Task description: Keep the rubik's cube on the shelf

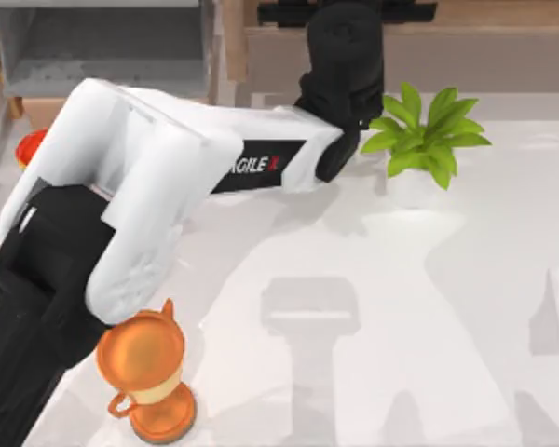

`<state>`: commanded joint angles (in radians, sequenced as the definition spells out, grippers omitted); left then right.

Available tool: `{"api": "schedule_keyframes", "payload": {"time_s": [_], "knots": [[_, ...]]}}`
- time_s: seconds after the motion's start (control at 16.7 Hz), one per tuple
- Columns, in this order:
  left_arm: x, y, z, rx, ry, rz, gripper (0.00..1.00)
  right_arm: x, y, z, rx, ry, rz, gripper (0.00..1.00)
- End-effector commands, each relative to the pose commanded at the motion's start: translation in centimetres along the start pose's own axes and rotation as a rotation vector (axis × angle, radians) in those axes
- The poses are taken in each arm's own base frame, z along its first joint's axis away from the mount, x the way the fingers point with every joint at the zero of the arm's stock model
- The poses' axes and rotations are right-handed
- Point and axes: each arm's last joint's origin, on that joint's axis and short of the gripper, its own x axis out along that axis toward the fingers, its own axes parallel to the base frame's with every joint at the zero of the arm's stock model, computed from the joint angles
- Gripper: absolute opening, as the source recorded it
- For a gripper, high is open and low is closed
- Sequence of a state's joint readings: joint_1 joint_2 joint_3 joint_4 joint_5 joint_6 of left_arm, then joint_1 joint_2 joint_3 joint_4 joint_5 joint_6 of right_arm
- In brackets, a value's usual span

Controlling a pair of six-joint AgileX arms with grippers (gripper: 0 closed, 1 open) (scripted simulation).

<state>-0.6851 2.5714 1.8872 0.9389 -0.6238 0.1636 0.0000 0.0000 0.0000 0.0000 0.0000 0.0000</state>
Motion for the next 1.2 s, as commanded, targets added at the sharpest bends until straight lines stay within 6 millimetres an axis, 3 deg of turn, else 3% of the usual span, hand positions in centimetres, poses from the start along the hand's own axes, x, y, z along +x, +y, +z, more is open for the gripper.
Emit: {"api": "schedule_keyframes", "payload": {"time_s": [0.24,0.3,0.9,1.02,1.2], "knots": [[0.0,0.0,0.0,0.000,0.000,0.000,0.98,0.0,0.0,0.0,0.000,0.000,0.000,1.00],[0.0,0.0,0.0,0.000,0.000,0.000,1.00,0.0,0.0,0.0,0.000,0.000,0.000,1.00],[-0.1,-0.2,0.0,-0.001,0.000,-0.003,1.00,0.0,0.0,0.0,0.000,0.000,0.000,1.00],[-1.3,-1.6,0.2,-0.045,0.003,-0.040,1.00,0.0,0.0,0.0,0.000,0.000,0.000,1.00],[-5.6,-5.8,0.9,-0.192,0.020,-0.161,1.00,0.0,0.0,0.0,0.000,0.000,0.000,1.00]]}}
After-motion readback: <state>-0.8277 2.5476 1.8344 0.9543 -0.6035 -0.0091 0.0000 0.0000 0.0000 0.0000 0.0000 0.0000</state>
